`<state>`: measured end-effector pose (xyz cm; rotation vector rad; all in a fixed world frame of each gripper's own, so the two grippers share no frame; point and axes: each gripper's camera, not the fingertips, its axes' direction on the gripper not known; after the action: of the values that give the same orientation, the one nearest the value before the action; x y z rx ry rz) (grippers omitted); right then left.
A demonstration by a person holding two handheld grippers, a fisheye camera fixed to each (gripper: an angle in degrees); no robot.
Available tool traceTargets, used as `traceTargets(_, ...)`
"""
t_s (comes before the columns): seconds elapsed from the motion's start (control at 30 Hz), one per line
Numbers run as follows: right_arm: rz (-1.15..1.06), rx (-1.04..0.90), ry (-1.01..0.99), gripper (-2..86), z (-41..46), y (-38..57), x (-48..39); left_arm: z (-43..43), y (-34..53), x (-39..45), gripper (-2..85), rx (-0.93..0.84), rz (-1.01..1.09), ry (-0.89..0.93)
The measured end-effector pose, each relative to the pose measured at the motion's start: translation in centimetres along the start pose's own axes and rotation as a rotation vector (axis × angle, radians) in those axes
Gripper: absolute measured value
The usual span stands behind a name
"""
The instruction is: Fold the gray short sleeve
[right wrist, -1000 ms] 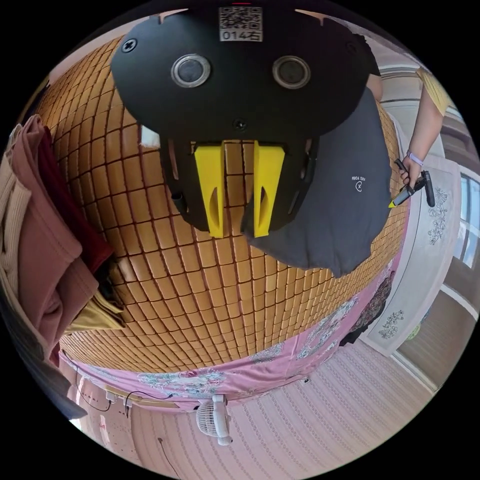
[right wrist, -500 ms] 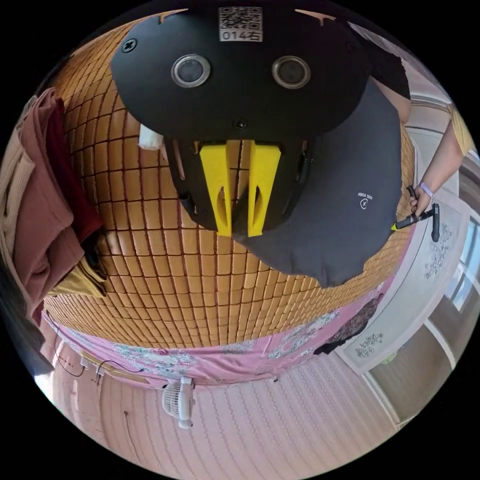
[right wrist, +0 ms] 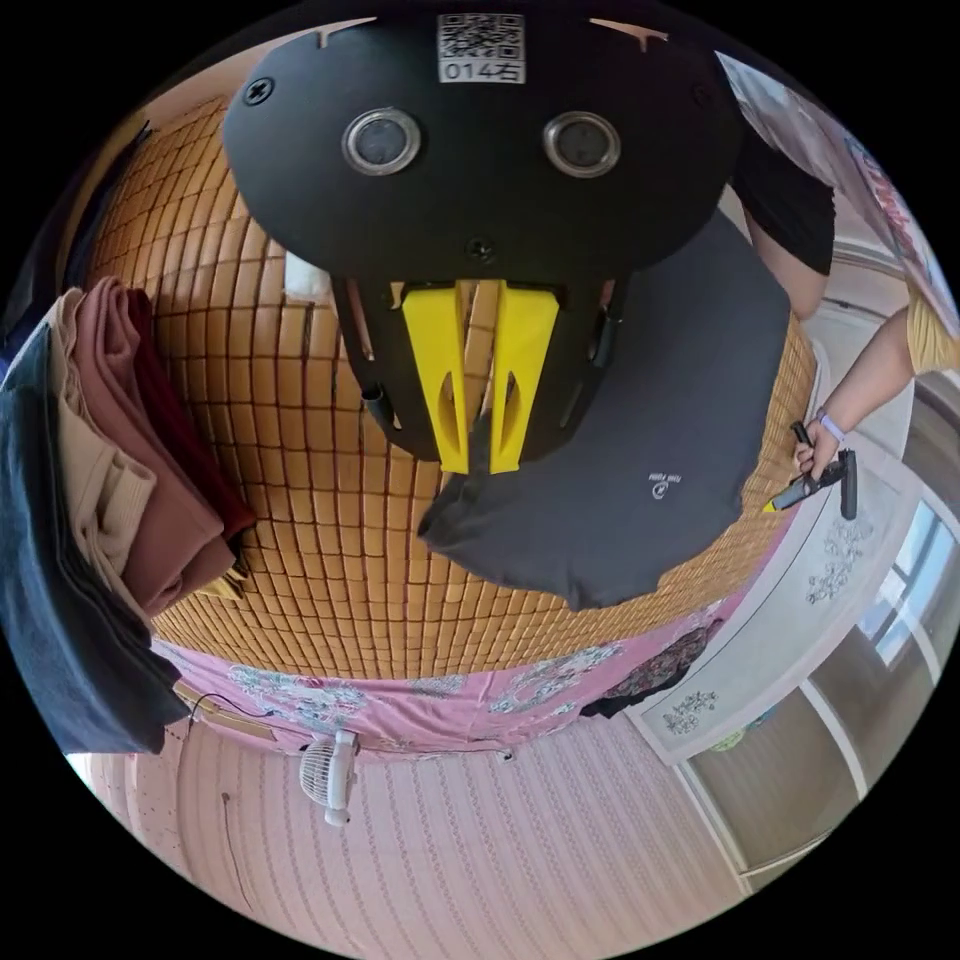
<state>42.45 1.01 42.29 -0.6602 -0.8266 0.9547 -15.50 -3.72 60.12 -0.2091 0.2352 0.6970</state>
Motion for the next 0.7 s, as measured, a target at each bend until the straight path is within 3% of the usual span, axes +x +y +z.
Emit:
traceTargets(0.1,-0.093,-0.145,-0.009,5.2,-1.7,6.6,-1.8,-2.5,4.9,0.6,3.4,-0.101,0.072,0.026)
traceTargets(0.23,-0.051,-0.322,-0.148,5.8,-3.7,14.5,-3.3,-5.3,10.7,0.7,3.2,-0.251,0.092,0.074)
traceTargets(0.47,0.039,-0.388,-0.183,8.1,-2.8,19.2,-4.3,-8.0,17.2,2.9,7.0,-0.413,0.063,0.134)
traceTargets(0.6,0.029,-0.382,-0.135,5.9,-1.7,18.9,-4.9,-7.2,18.6,5.2,8.6,-0.460,0.184,-0.062)
traceTargets(0.7,0.099,-0.290,-0.185,0.8,-1.6,19.3,-4.3,-5.9,19.2,6.5,8.7,-0.510,0.243,-0.102)
